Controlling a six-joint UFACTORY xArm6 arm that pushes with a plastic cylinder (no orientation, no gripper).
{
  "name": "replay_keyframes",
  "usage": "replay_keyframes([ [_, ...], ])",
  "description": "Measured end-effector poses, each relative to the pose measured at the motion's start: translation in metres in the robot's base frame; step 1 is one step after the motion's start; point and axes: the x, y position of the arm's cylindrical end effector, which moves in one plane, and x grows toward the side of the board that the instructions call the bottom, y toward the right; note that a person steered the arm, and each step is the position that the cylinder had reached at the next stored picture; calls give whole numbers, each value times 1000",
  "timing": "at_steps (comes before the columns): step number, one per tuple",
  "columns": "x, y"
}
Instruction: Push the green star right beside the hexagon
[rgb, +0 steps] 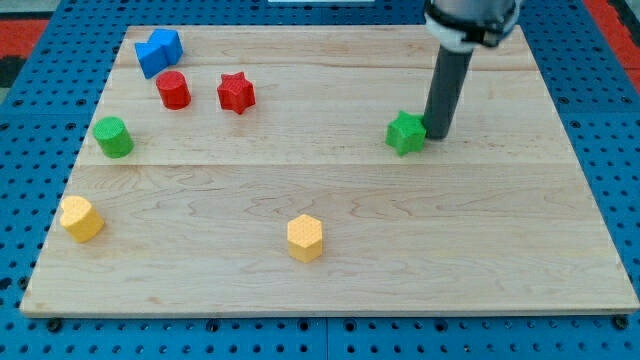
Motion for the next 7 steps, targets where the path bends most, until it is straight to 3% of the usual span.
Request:
replay_keyframes([
  [2,-89,17],
  [3,-64,-19],
  [4,5,-20],
  [5,17,-13],
  [7,-6,-13],
])
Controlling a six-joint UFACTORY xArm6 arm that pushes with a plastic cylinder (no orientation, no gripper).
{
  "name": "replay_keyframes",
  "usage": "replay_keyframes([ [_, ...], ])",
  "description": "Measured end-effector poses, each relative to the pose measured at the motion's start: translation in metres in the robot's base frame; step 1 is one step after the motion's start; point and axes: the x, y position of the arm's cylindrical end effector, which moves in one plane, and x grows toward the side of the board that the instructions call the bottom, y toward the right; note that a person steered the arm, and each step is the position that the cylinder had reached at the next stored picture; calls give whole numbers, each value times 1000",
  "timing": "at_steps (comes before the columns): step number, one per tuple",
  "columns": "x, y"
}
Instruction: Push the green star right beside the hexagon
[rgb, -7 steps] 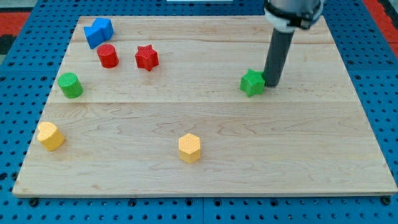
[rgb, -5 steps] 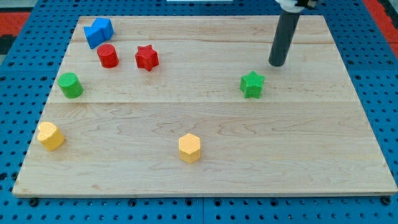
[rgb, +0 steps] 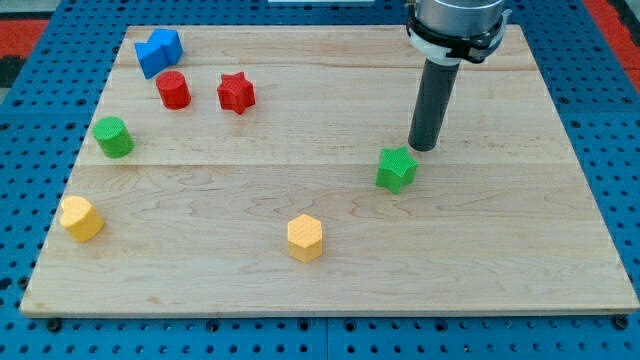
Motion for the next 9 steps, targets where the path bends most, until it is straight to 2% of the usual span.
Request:
replay_keyframes([
  [1,25,0],
  [2,74,12],
  [3,29,40],
  [4,-5,-1],
  [5,8,-45],
  [6,78,-24],
  [7,120,39],
  [8,73,25],
  [9,30,-37],
])
